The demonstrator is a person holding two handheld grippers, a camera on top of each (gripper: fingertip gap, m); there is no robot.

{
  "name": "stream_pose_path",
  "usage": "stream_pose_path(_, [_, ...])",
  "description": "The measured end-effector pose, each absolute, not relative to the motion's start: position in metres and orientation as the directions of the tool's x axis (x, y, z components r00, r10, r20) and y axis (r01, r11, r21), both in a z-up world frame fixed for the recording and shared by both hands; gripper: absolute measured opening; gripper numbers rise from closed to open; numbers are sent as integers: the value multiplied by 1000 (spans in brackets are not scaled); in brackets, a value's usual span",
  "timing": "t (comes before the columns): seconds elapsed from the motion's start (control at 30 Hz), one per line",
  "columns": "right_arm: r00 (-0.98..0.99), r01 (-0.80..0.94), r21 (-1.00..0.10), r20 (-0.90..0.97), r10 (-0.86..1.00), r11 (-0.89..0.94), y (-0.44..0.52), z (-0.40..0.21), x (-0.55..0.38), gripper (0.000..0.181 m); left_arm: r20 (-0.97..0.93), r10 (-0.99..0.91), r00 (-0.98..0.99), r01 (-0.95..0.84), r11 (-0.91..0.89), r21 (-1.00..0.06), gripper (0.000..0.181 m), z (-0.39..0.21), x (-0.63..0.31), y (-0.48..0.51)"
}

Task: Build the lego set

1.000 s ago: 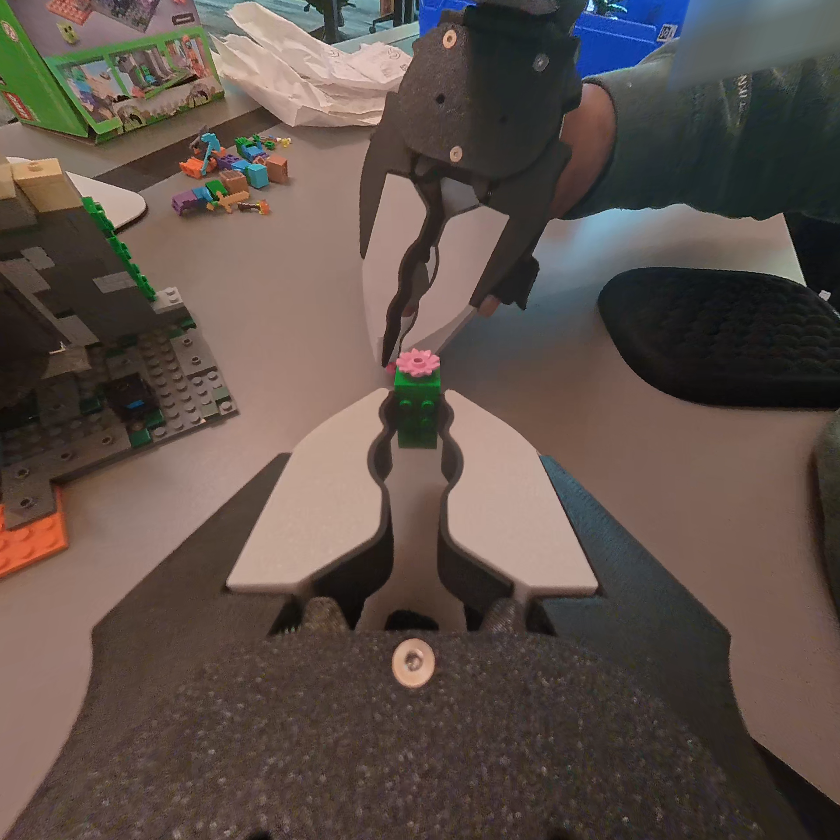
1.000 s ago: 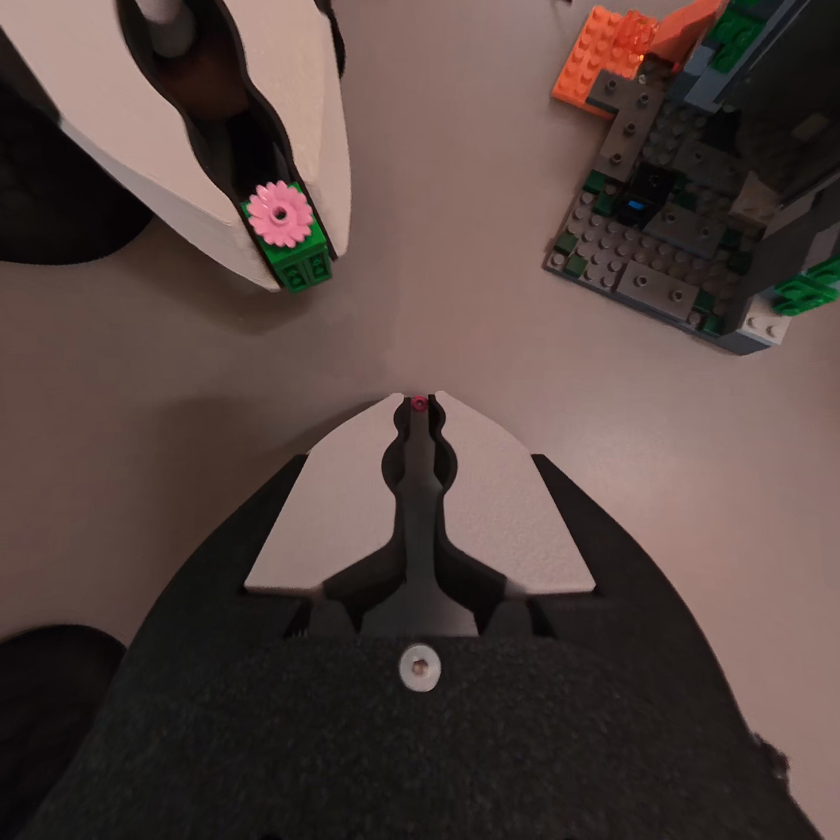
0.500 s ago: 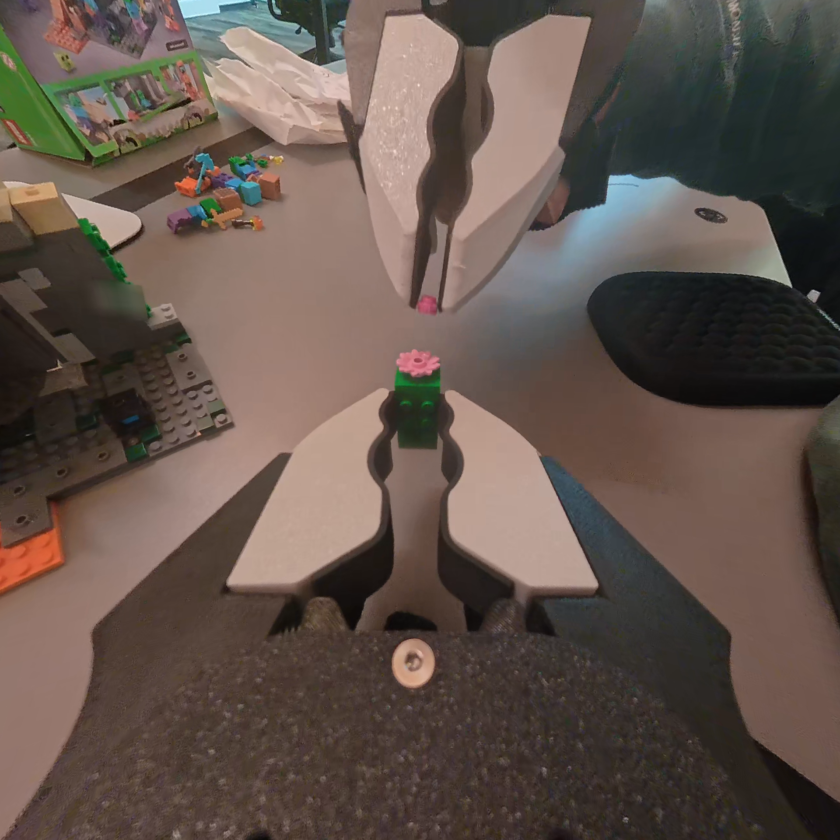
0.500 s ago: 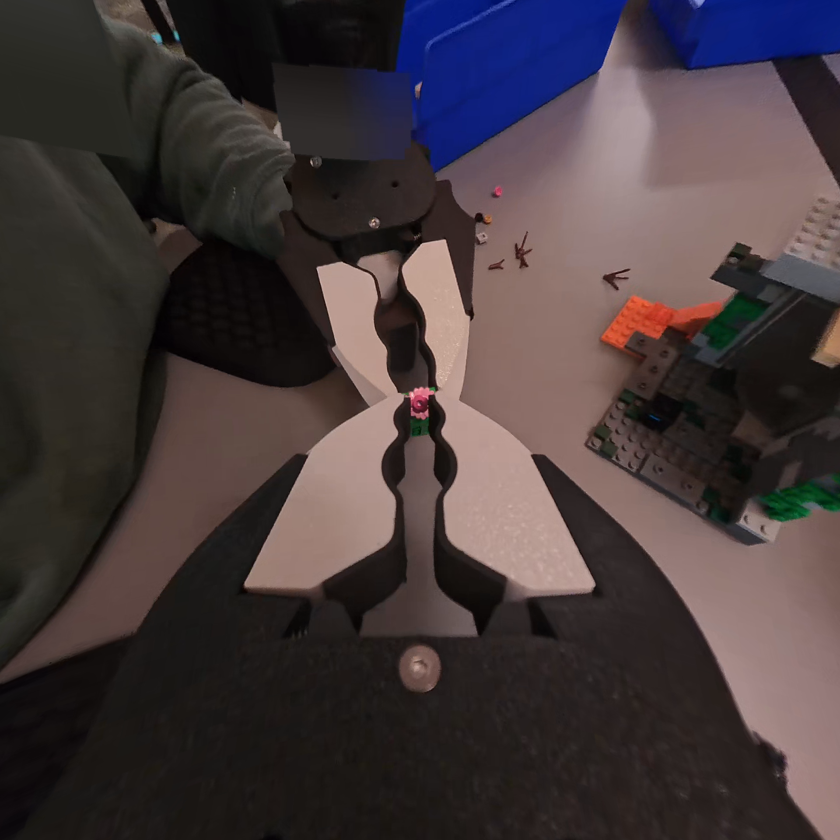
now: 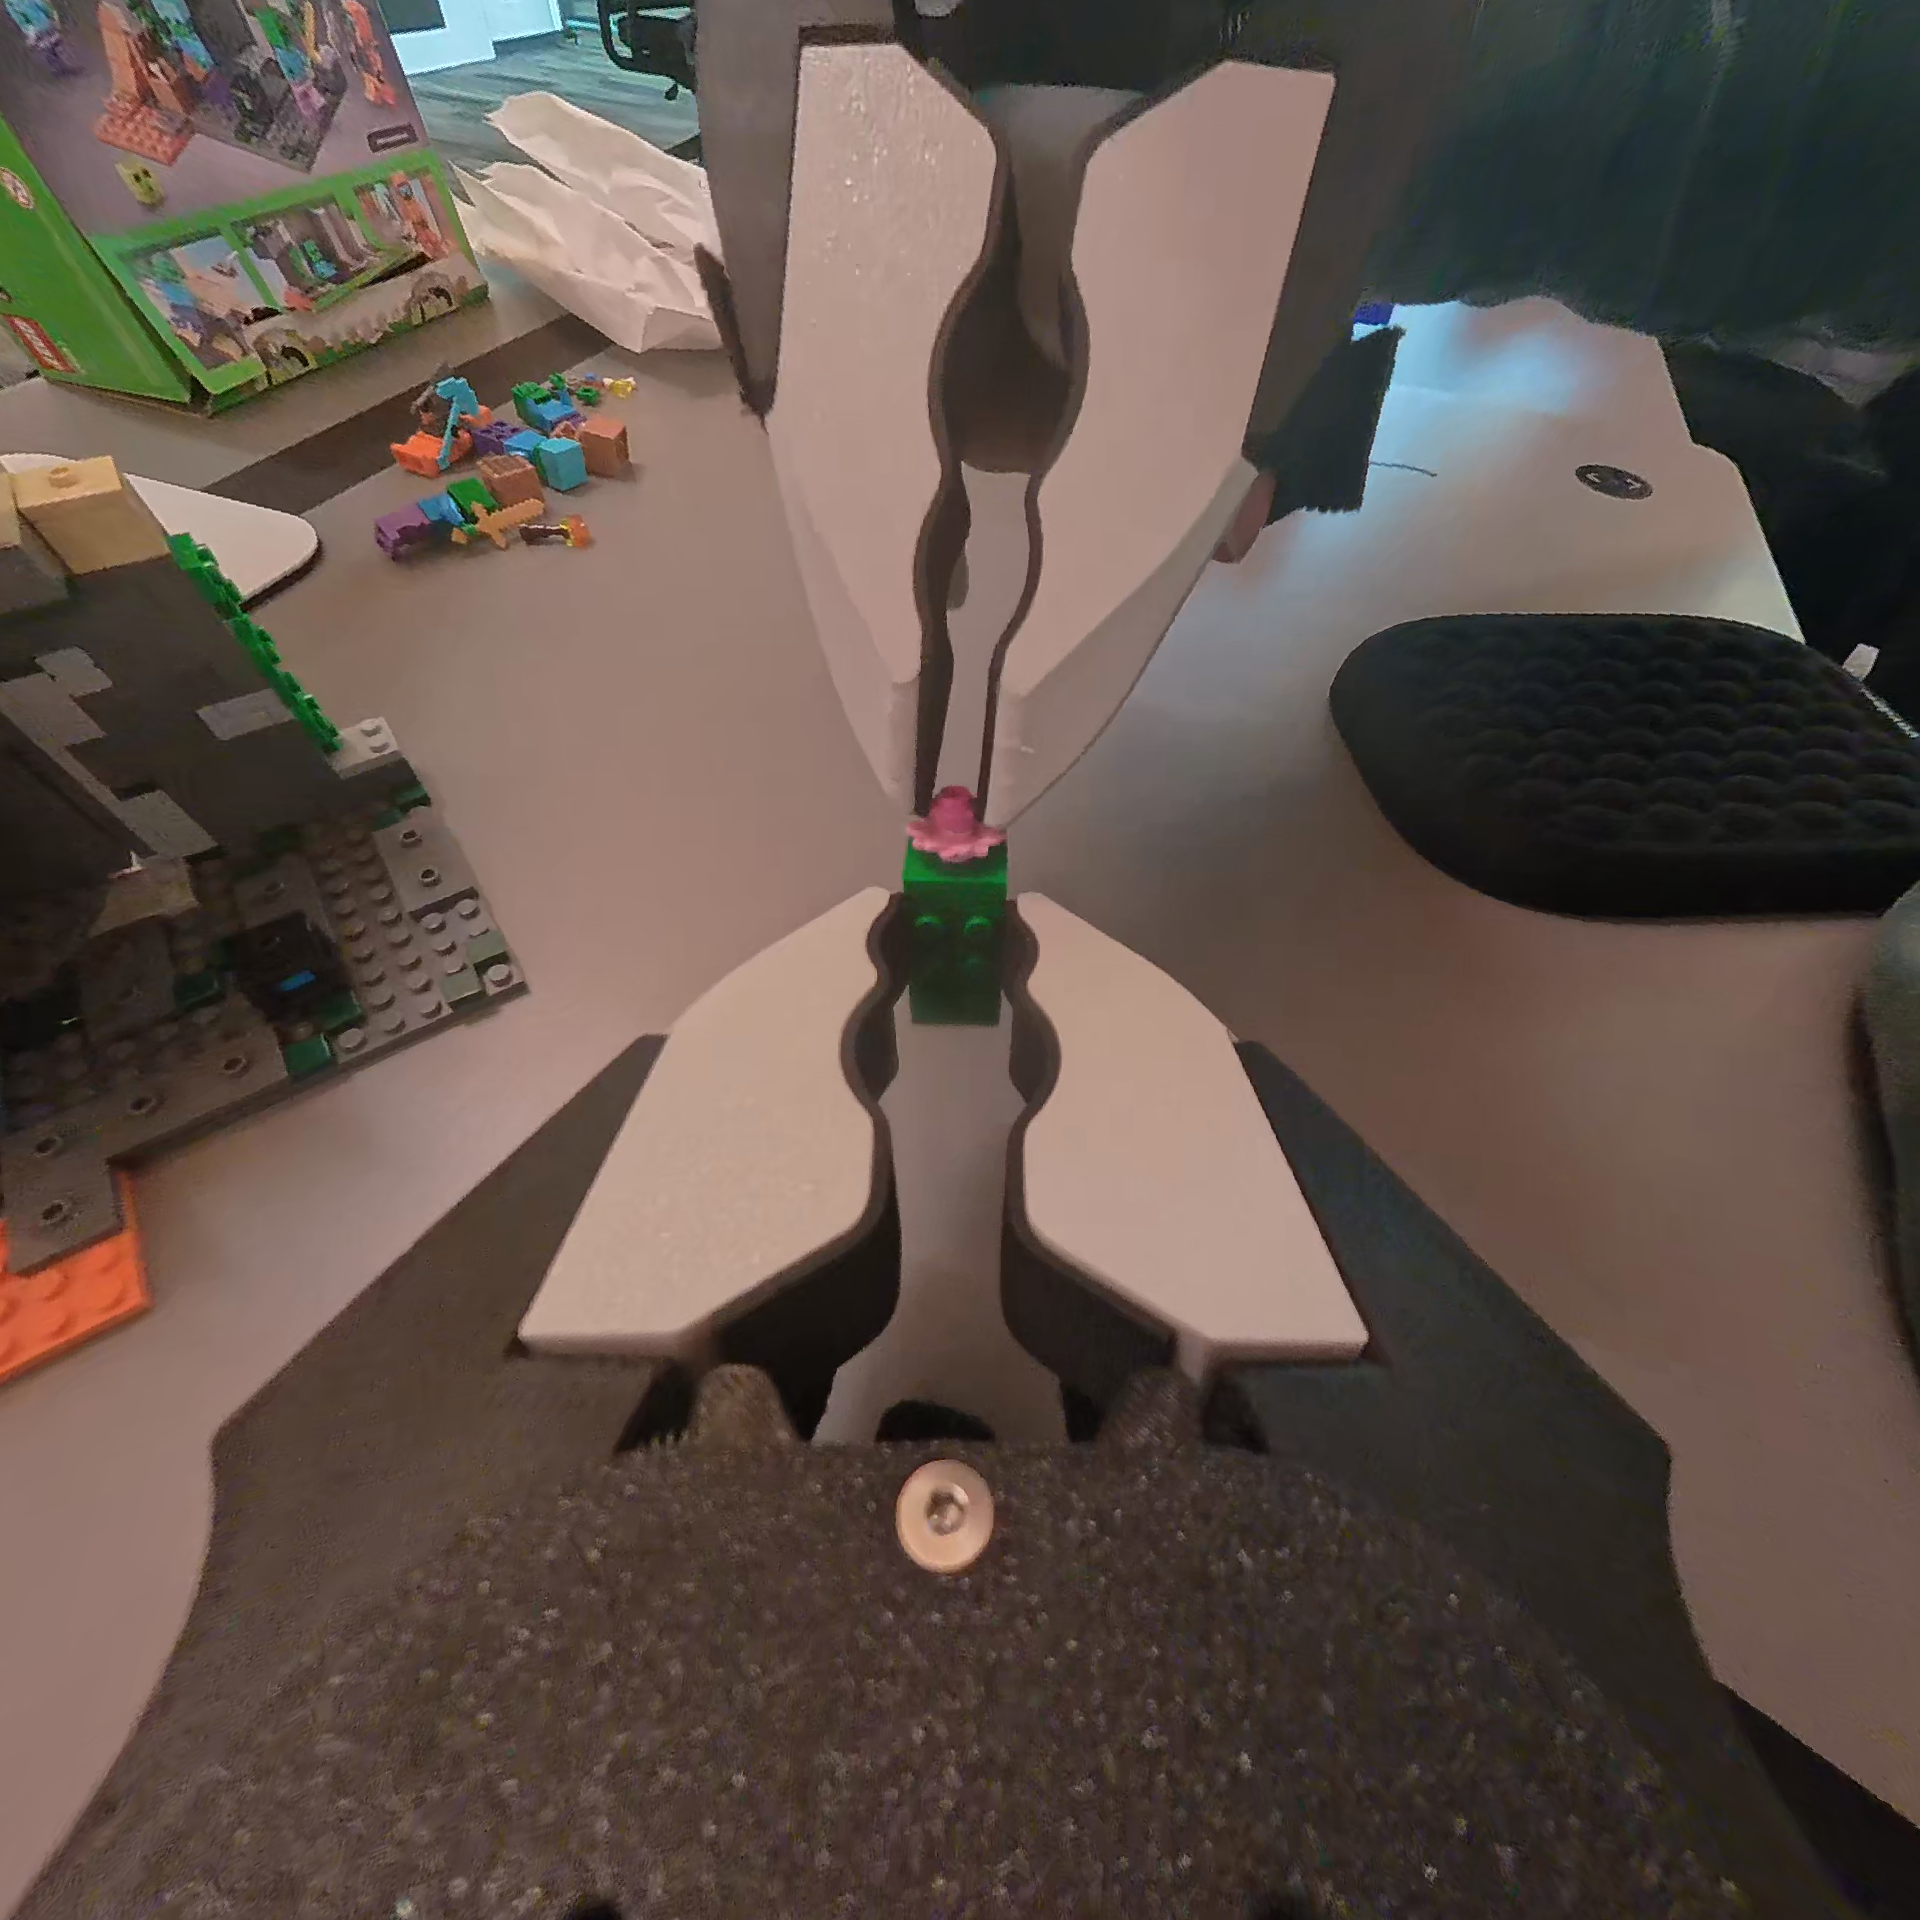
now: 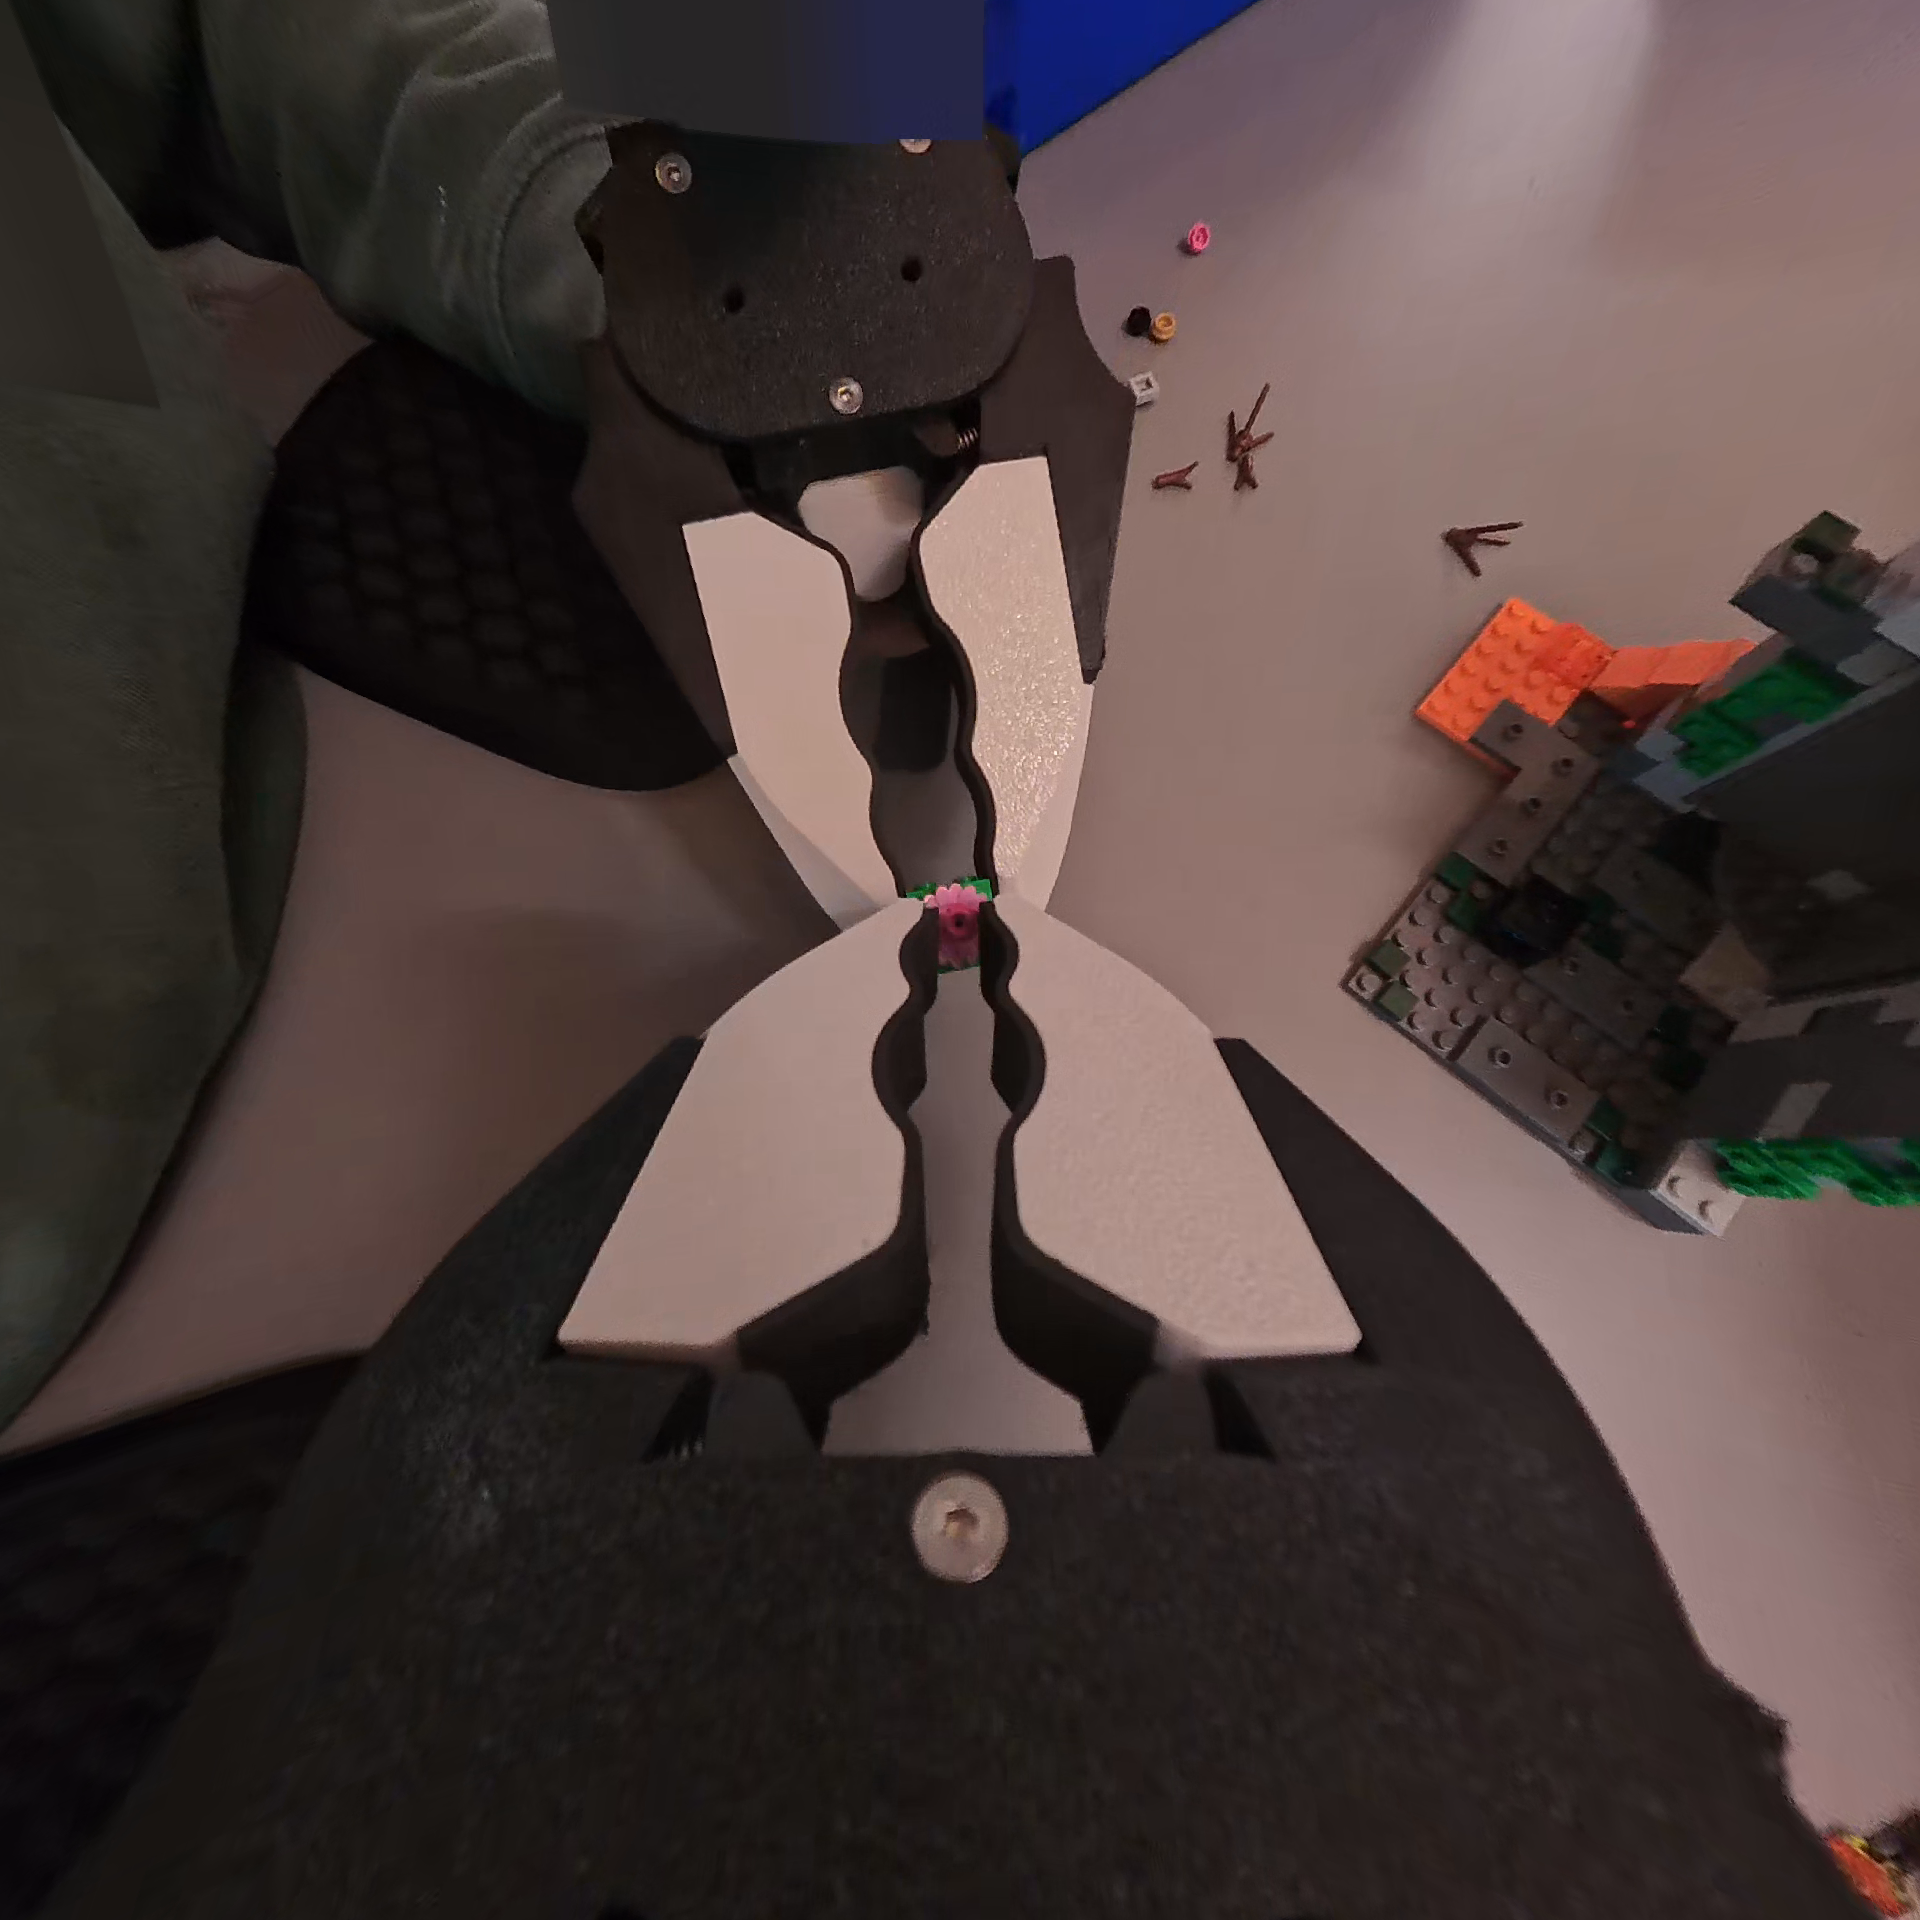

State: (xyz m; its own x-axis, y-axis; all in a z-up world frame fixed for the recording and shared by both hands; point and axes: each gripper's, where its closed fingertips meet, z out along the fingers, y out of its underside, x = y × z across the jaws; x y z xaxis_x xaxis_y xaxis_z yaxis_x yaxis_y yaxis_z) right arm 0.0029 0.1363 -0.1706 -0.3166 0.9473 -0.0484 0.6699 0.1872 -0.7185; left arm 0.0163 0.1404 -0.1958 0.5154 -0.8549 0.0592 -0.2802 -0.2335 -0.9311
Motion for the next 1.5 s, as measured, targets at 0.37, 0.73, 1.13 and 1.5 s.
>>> stream_pose_path(0.37, [-323, 680, -706, -50, 945, 195, 135, -170, 2, 8, 52, -857, 513, -279, -223, -934, 17, -194, 17, 140])
stream_pose_path(0.73, [-324, 677, -709, -45, 945, 198, 133, -169, 3, 9, 47, -858, 511, -277, -217, -936, 17, -193, 17, 140])
stream_pose_path(1.13, [-312, 662, -718, -4, 950, 214, 136, -166, 6, 10, 47, -859, 510, -277, -215, -936, 17, -193, 17, 139])
stream_pose_path(1.5, [-336, 643, -694, 125, 934, 324, 135, -167, 4, 5, 43, -863, 503, -283, -212, -935, 17, -193, 19, 138])
